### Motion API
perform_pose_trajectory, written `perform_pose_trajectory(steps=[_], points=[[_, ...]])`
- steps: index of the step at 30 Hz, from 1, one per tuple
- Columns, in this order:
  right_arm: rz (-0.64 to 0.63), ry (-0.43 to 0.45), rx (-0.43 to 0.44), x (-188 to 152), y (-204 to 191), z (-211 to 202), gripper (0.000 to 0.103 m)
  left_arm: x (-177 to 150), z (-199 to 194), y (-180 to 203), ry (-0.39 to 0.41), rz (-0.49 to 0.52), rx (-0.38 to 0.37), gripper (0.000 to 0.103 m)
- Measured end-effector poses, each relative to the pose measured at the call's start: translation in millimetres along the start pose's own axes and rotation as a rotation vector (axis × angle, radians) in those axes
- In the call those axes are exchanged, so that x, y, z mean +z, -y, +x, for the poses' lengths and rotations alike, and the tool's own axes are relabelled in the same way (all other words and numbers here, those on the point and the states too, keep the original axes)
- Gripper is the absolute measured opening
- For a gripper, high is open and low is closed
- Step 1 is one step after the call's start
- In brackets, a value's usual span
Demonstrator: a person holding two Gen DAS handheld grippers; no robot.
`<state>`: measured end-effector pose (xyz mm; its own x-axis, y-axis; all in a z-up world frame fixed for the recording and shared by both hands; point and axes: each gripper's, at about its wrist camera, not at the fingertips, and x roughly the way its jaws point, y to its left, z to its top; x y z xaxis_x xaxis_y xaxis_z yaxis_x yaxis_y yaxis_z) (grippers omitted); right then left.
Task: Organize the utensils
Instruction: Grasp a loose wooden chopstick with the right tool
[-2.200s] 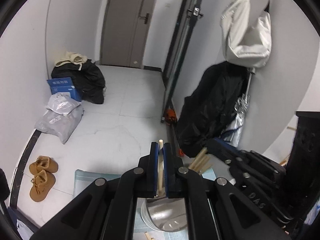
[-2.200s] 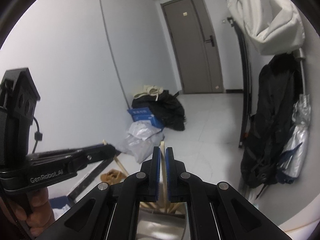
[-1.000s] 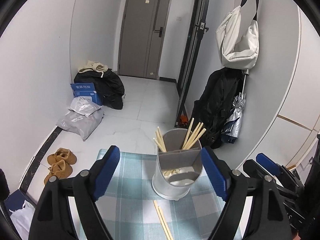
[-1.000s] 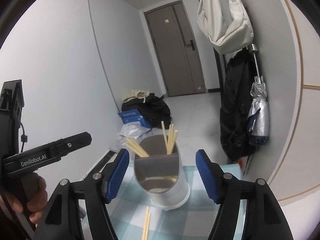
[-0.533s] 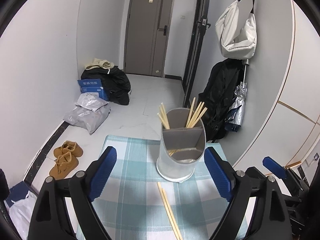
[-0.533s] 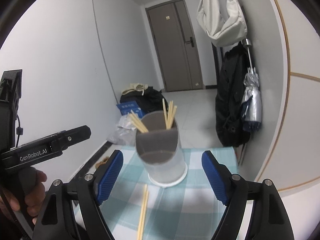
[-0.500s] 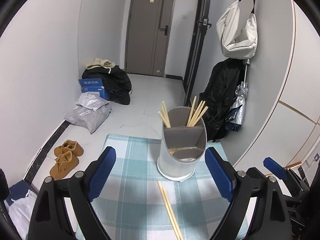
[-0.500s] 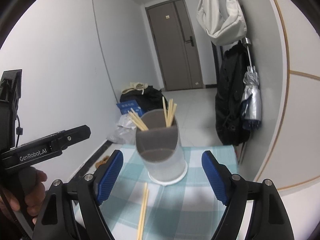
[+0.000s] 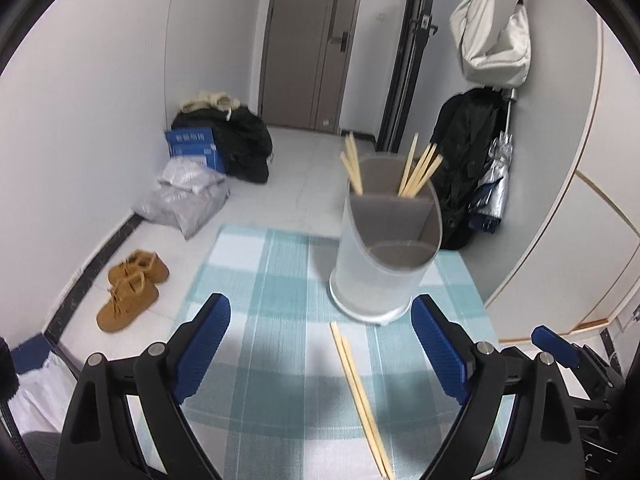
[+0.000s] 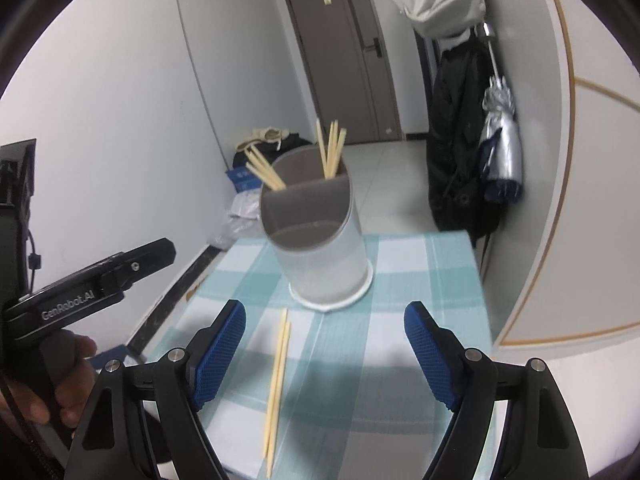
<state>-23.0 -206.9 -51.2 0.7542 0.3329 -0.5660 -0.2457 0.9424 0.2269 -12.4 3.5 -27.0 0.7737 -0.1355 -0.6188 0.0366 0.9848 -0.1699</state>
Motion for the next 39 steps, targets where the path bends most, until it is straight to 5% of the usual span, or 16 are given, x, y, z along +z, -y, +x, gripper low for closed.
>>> perform_pose_trajectory(steps=[15,26,30,39], points=[[-0.073,-0.246,-0.043,-28.1,-20.4,73.4,0.081,-6.1,47.2,-46.8,-0.180,-0.076,0.013,0.089],[-0.195,-0.377,-0.038,-22.4,-44.6,137.9,0.062,0.9,45.6,-85.5,-0.192,-0.202,0.058,0.089],[-0.197,-0.421,-0.049,-23.1,-43.0,158.6,0.045,3.4,41.3,-89.3,-0.185,-0.225,0.063,0.089],[-0.265,-0.441,-0.076,-27.8,-49.5,154.7,0.031,6.1,41.2,-99.1,-0.190,-0.281,0.052,0.089]])
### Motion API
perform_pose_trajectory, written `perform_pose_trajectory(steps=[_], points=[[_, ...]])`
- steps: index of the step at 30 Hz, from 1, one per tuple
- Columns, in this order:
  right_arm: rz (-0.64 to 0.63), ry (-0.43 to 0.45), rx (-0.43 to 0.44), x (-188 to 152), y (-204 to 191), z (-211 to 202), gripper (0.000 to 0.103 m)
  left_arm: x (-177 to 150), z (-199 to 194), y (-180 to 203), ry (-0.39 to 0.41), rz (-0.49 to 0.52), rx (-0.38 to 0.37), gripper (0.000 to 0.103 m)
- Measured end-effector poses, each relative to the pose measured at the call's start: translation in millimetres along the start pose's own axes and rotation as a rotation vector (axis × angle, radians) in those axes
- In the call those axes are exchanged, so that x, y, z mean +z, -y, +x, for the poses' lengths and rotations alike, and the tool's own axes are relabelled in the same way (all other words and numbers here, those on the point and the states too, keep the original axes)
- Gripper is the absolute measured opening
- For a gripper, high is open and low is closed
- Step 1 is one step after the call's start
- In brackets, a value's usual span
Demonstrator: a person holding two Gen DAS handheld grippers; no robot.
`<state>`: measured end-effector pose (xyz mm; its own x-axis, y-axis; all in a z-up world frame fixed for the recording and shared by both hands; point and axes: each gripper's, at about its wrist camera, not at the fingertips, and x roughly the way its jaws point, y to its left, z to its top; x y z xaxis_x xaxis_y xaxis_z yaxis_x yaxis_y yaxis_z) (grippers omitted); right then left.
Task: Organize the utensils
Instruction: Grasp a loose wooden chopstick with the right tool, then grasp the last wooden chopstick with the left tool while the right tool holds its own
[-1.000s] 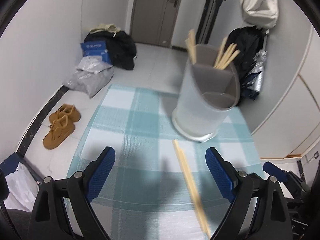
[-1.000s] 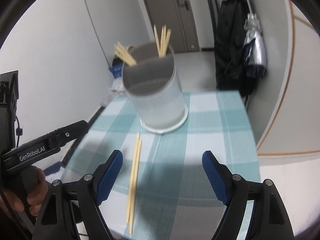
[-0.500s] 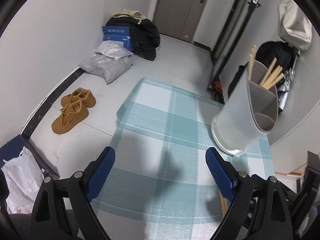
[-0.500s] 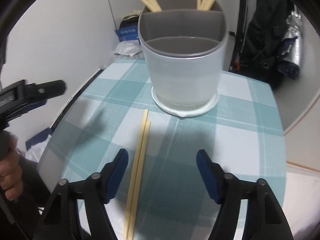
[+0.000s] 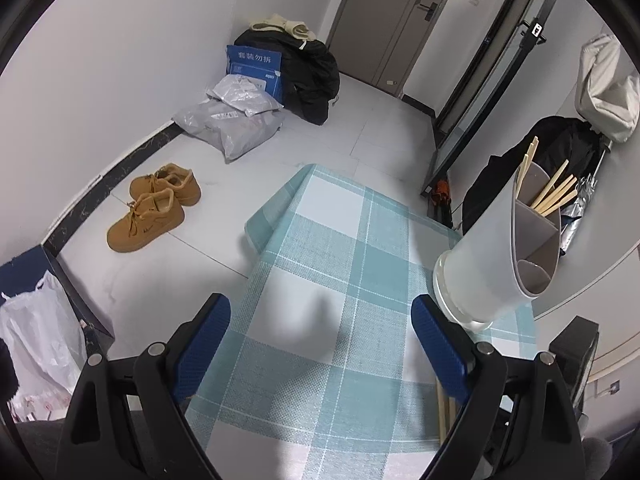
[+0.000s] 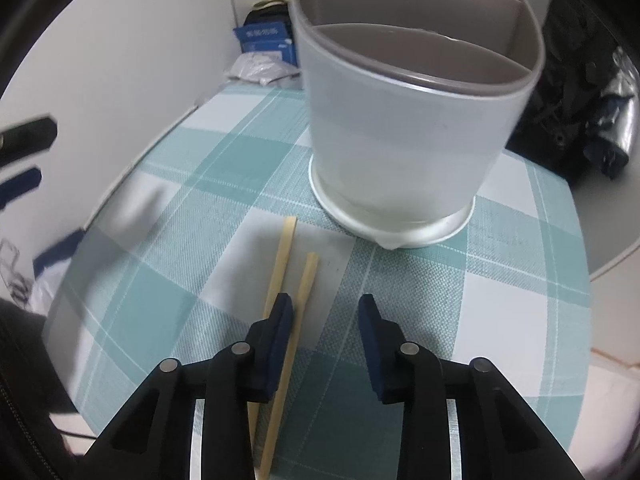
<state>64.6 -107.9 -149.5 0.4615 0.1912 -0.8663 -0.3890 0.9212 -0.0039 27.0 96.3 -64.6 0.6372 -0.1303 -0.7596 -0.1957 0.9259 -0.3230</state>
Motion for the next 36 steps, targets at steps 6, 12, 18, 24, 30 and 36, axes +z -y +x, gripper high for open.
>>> perform_pose_trajectory(steps=[6,12,18,24,30,36], points=[[-0.044,-0.020,-0.013,8.2,-8.6,4.1,0.031,2.2,-1.8,-6.8,0.001,-0.025,0.001,0.089],[-0.078,-0.030,-0.003,28.2,-20.8,16.5,0.027,2.2,-0.2,-12.4,-0.007,-0.049,0.009,0.089],[-0.066,-0.044,0.036,31.7,-22.3,19.4,0.006,0.8,4.1,-16.2,-0.019,-0.062,0.022,0.089],[-0.011,-0.003,0.071,26.1,-12.3,0.5,0.006,-2.5,7.8,-13.7,-0.033,-0.047,0.028,0.089],[0.173,0.078,0.163,20.0,18.1,-28.3,0.006,-11.2,12.6,-1.5,-0.051,0.020,0.027,0.089],[0.411,0.141,0.256,6.4,61.6,-41.4,0.006,-23.1,23.9,11.3,-0.100,0.075,0.038,0.089]])
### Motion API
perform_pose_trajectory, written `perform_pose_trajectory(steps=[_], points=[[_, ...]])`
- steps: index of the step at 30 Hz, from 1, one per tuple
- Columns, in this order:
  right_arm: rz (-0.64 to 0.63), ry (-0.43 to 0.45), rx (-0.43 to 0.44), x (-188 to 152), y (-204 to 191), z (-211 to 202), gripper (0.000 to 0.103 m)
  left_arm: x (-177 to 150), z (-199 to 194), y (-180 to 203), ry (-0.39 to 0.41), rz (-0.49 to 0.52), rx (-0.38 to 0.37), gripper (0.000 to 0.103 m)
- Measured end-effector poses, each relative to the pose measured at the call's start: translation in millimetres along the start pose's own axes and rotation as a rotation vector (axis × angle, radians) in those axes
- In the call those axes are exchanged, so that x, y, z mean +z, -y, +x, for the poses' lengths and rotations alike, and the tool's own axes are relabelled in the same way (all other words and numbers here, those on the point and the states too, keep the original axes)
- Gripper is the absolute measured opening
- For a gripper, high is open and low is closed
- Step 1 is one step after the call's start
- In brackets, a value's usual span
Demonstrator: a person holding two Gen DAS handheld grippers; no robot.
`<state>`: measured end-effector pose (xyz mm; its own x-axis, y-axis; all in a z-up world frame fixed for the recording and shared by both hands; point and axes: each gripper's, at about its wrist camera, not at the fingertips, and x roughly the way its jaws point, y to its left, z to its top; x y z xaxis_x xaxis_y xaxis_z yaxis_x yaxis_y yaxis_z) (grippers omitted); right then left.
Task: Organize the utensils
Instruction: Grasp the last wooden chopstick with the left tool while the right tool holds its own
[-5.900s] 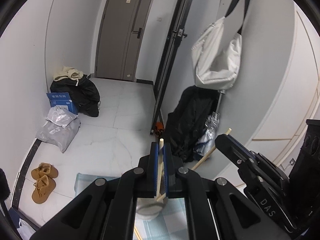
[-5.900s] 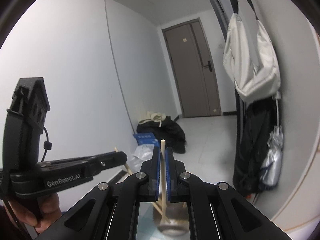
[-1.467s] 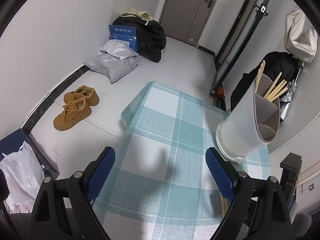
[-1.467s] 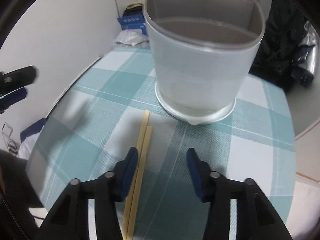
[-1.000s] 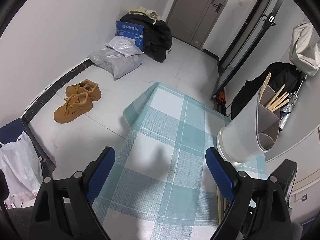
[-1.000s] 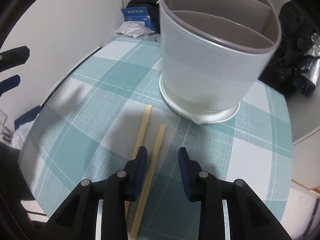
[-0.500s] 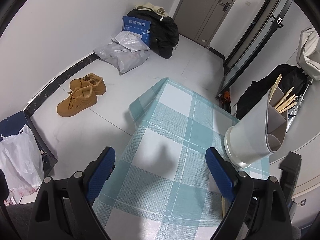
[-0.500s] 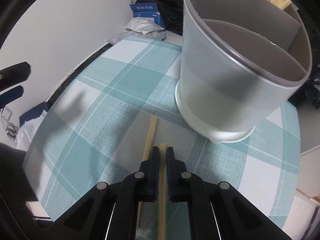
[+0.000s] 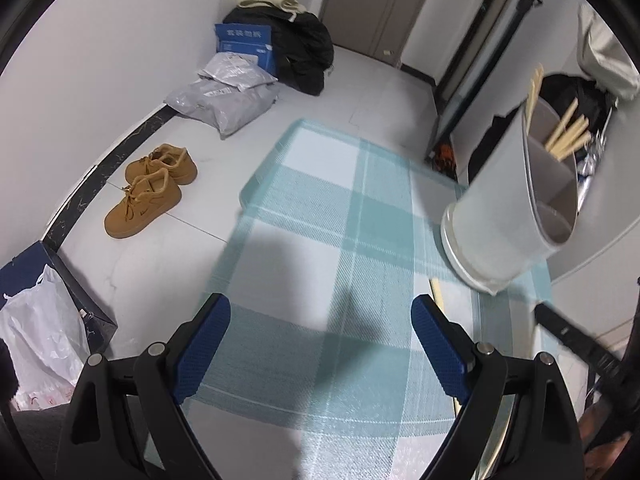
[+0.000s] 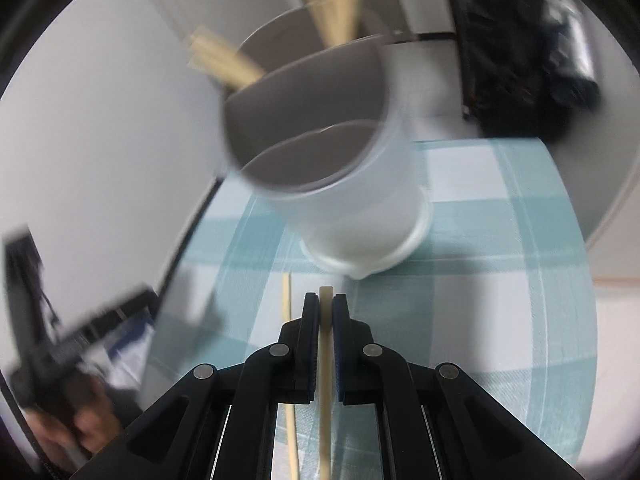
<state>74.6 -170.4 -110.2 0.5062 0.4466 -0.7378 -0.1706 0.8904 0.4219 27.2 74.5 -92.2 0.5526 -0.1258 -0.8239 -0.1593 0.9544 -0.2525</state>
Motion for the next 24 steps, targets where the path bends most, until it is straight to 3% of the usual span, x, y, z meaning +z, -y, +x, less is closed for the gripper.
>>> perform_pose_trajectory(steps=[11,24], points=[[0.362,0.089,0.181,-11.9,78.9,-31.3,0.006,-16.7,15.6,21.9,-0.087,0.048,-0.004,0.089],[0.445,0.163,0.204,-21.3,124.7,-56.0,0.006,-10.5,36.0,67.5,-0.151,0.141,0.026,0.089]])
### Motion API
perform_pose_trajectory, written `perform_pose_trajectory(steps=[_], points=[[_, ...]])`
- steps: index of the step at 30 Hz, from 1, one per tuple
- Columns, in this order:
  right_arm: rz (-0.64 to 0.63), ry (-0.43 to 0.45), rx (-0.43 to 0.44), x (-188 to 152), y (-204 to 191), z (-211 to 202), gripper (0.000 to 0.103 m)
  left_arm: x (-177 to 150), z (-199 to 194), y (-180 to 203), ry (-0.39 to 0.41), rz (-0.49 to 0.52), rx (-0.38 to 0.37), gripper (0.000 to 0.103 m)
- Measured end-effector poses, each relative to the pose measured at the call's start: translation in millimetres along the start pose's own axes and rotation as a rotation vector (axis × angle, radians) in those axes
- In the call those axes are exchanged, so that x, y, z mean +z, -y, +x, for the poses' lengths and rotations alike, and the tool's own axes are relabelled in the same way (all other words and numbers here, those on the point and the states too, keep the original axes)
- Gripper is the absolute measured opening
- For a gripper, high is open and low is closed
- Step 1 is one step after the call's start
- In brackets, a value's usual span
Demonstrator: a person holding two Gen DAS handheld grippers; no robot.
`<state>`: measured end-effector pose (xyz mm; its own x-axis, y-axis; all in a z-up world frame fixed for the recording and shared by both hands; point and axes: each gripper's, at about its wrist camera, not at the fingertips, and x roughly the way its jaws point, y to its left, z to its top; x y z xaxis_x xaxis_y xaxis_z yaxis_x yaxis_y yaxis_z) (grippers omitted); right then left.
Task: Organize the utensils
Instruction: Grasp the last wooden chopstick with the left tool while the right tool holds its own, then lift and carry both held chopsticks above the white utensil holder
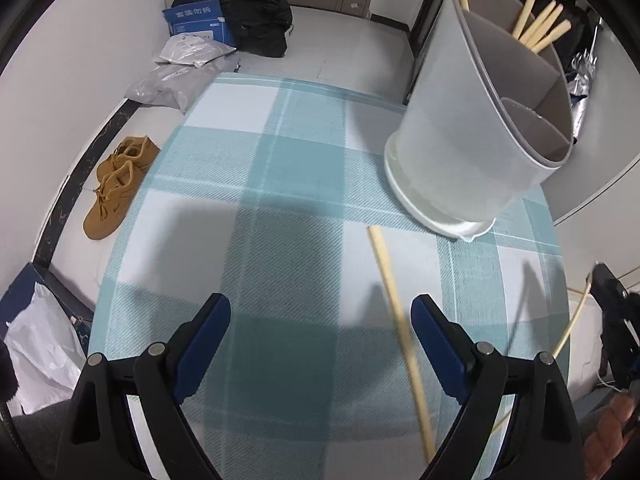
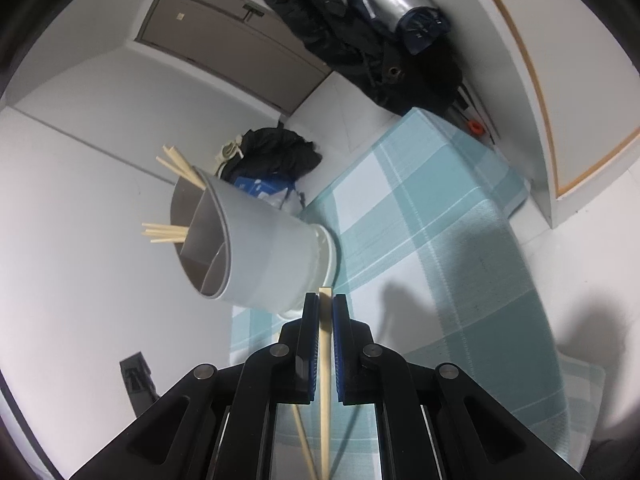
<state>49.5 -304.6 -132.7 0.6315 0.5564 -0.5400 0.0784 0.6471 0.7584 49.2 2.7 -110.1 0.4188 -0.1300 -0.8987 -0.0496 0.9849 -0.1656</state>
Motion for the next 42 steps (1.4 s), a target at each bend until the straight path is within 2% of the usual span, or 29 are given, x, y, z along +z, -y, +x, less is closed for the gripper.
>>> perform_pose_trajectory(steps=[4,12,15,19,21,26,29,31,37,42], points=[[-0.022,0.002,-0.016,-0.2,1.7,-0.6,0.006,7.6,14.5,7.1,-0.016,-0.001,0.044,0.089],[-0.029,-0.006,0.013,2.6,0.9,-5.4,0.006,11.5,28.8,8.2,-0.020,-0.047,0.105,0.089],[-0.032,0.013,0.022,2.8,-1.7,-9.6,0.006,11.2,29.0,13.5,-0.021,-0.036,0.122,0.085],[-0.019,0.020,0.041,3.3,-2.7,-11.9,0.006,10.6,30.2,21.7,-0.025,-0.019,0.169,0.075],[-0.017,0.031,0.038,3.7,-1.6,-13.6,0.006,11.4,28.8,26.3,-0.023,-0.014,0.163,0.064],[-0.019,0.036,0.013,3.8,1.5,-14.1,0.006,12.3,25.9,35.8,-0.043,0.002,0.140,0.022],[-0.029,0.029,0.013,1.8,1.3,-12.2,0.006,13.1,25.9,37.7,-0.058,-0.009,0.137,0.008],[-0.032,0.019,0.006,0.0,2.2,-9.4,0.006,16.2,28.3,36.9,-0.065,-0.023,0.134,0.004],[-0.046,0.013,-0.008,-3.4,-0.5,-6.3,0.006,16.3,29.5,37.5,-0.064,-0.044,0.132,0.003],[-0.051,0.011,0.015,-5.3,-3.9,-8.0,0.006,16.4,28.2,36.8,-0.062,-0.040,0.128,0.003]])
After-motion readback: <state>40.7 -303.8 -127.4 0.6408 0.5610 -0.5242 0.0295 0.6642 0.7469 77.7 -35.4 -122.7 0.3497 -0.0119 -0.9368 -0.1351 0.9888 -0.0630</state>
